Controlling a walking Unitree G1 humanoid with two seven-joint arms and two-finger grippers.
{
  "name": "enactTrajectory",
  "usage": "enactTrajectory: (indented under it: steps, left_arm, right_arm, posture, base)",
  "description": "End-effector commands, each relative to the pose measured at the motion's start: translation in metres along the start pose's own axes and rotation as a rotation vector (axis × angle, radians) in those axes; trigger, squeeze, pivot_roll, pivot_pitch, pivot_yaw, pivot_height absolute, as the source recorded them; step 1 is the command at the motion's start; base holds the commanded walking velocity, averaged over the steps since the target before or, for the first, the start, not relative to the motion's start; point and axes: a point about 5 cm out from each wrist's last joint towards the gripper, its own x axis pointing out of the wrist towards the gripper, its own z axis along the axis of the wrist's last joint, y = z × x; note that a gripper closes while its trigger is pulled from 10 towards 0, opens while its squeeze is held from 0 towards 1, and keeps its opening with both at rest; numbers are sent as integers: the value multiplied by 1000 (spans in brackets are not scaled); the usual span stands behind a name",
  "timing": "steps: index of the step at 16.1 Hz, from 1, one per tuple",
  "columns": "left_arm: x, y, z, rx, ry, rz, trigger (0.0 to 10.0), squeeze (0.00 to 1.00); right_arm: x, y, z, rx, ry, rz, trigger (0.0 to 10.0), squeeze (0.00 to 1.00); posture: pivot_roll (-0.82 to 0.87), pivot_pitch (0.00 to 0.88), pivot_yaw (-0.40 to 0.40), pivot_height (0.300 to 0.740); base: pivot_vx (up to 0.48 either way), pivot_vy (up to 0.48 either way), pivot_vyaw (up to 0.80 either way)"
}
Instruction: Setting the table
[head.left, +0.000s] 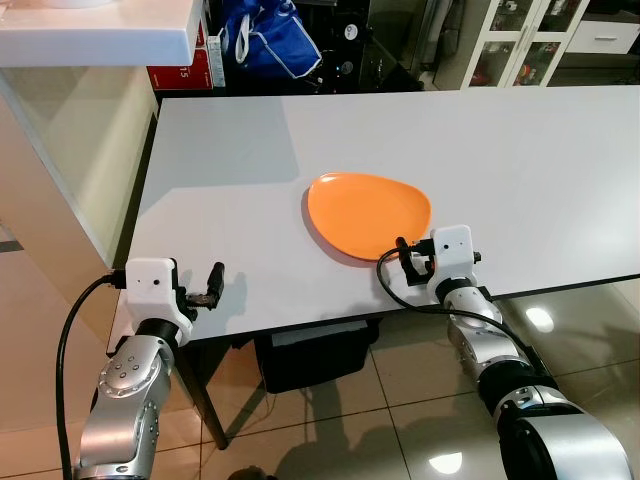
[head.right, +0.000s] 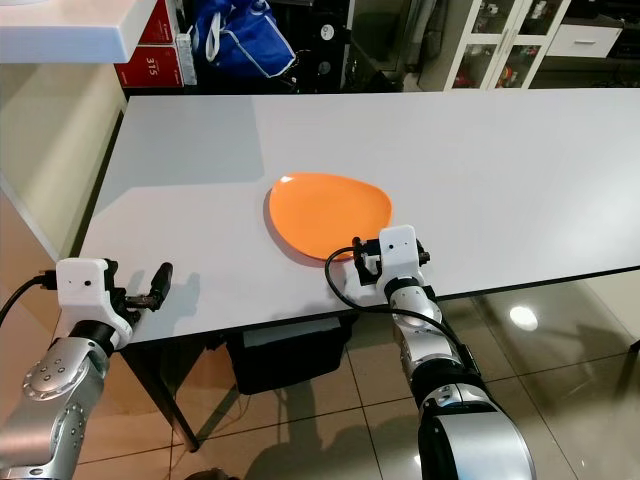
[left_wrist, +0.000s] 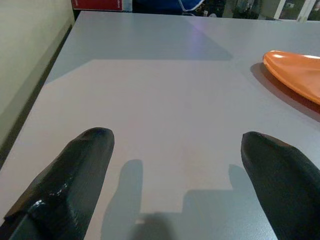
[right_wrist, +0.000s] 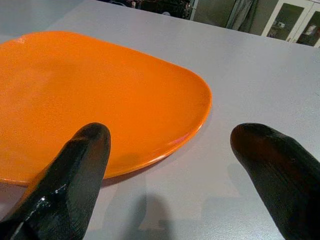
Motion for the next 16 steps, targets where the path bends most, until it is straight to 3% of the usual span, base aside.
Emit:
enactTrajectory:
  steps: [1, 16]
  left_arm:
    - [2, -2, 1, 7, -6, -3, 10000, 0]
    - [-3, -7, -2, 14, -25, 23, 10000, 0]
  right_arm:
    - [4, -2, 8, 0, -25, -4, 10000, 0]
    - [10, 7, 15, -21, -12, 43, 10000, 0]
  posture:
    - [214, 0, -32, 740]
    - [253, 0, -74, 740]
  base:
    - [0, 0, 0]
    - [0, 0, 0]
